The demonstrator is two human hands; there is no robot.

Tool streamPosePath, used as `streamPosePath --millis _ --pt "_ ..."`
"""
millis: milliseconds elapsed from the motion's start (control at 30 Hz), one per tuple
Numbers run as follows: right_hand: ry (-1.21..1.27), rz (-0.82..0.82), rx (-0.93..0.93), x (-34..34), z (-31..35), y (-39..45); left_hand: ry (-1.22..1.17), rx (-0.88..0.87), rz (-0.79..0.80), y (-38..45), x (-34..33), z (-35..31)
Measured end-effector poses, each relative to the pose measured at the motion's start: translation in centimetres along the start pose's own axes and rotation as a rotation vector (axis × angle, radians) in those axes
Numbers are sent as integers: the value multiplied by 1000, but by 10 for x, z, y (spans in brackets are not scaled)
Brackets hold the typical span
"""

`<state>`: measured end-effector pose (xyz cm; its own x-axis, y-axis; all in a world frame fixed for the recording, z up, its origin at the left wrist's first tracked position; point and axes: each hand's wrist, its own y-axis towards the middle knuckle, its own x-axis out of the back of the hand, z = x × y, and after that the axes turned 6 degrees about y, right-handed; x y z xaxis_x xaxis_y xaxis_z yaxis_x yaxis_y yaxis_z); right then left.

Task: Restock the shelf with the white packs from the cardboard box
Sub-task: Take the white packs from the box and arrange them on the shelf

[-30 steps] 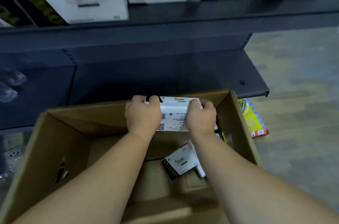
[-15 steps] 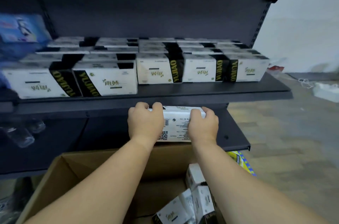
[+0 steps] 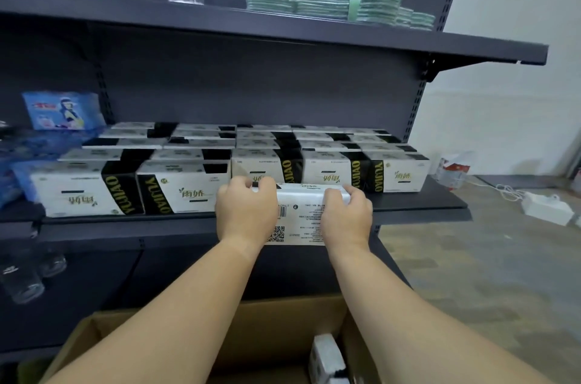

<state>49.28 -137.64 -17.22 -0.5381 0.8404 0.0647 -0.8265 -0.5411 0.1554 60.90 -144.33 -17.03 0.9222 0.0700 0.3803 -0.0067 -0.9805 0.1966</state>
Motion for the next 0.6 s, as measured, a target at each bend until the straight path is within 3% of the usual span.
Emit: streamPosePath --millis 600 --pt "5 -71 9 -47 14 -6 0 -43 67 41 29 9"
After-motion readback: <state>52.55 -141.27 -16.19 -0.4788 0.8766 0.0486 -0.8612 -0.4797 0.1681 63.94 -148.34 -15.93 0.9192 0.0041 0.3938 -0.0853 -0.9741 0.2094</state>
